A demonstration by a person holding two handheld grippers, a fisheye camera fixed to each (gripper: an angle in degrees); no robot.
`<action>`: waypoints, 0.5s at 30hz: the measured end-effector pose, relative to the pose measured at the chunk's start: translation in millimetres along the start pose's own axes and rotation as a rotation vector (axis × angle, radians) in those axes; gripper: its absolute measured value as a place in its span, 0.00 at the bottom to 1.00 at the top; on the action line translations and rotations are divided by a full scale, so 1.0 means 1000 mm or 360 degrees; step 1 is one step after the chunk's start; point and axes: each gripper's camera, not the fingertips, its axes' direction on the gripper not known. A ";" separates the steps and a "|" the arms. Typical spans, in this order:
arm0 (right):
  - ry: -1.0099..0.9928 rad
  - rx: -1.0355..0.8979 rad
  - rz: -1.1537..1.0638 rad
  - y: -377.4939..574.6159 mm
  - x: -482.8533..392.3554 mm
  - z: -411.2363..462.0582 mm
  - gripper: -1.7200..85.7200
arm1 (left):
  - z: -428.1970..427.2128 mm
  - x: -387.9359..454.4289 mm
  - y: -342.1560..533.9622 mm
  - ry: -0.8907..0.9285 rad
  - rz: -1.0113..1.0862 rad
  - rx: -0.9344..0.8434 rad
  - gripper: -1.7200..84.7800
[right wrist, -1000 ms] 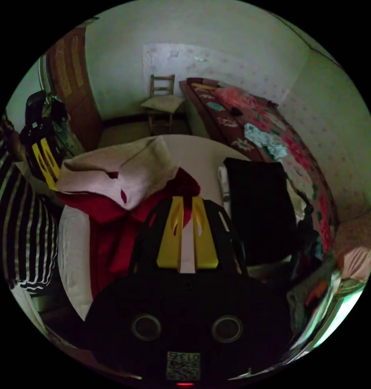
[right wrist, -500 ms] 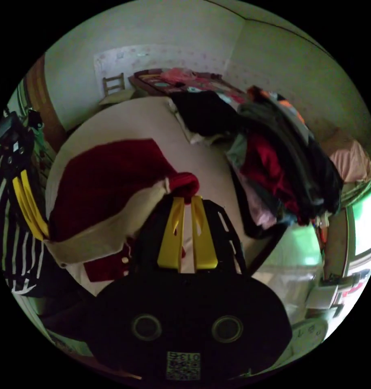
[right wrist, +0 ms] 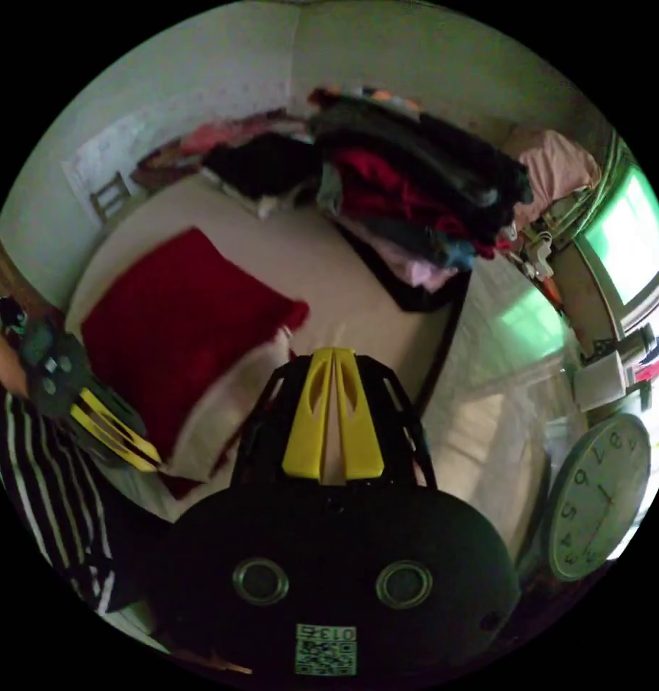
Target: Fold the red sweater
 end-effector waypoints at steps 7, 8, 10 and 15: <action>0.0030 -0.0220 0.0090 0.044 -0.009 0.036 0.12 | 0.007 0.019 -0.036 -0.0010 0.0009 -0.0014 0.03; -0.0019 -0.0230 0.0131 0.052 -0.004 0.038 0.12 | 0.007 0.020 -0.040 0.0003 -0.0007 0.0001 0.03; -0.0105 -0.0214 0.0255 0.080 0.013 0.043 0.08 | 0.011 0.022 -0.046 -0.0014 -0.0018 -0.0011 0.03; -0.0214 -0.0196 0.0286 0.116 0.037 0.036 0.04 | 0.007 0.035 -0.071 -0.0060 0.0015 0.0013 0.03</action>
